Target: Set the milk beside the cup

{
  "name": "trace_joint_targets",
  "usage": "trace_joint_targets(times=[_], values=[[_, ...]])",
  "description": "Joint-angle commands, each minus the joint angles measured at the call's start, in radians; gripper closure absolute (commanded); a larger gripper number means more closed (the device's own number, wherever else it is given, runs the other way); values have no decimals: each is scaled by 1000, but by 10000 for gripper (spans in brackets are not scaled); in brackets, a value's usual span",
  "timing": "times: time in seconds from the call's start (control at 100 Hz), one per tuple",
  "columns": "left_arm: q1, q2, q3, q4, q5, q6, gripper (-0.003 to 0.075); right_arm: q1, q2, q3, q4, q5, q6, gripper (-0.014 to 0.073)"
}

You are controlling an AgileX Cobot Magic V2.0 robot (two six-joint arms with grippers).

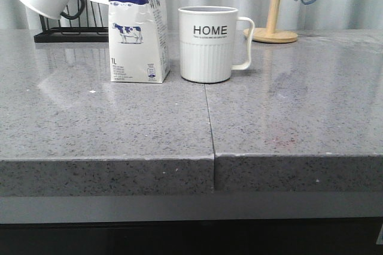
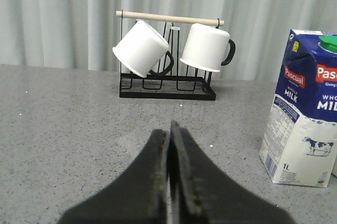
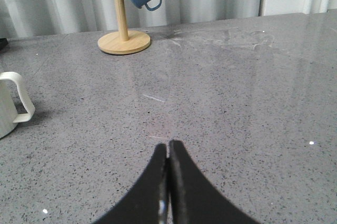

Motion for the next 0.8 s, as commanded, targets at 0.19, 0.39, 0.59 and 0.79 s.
trace_joint_targets(times=[0.19, 0.39, 0.59, 0.79], values=[[3, -158, 89, 99, -30, -7, 741, -6, 8, -26, -4, -75, -2, 662], [68, -315, 194, 108, 33, -7, 741, -6, 8, -26, -4, -75, -2, 662], [80, -463, 296, 108, 33, -7, 741, -6, 8, -26, -4, -75, -2, 662], [80, -467, 326, 124, 42, -14, 741, -6, 9, -26, -4, -75, -2, 662]])
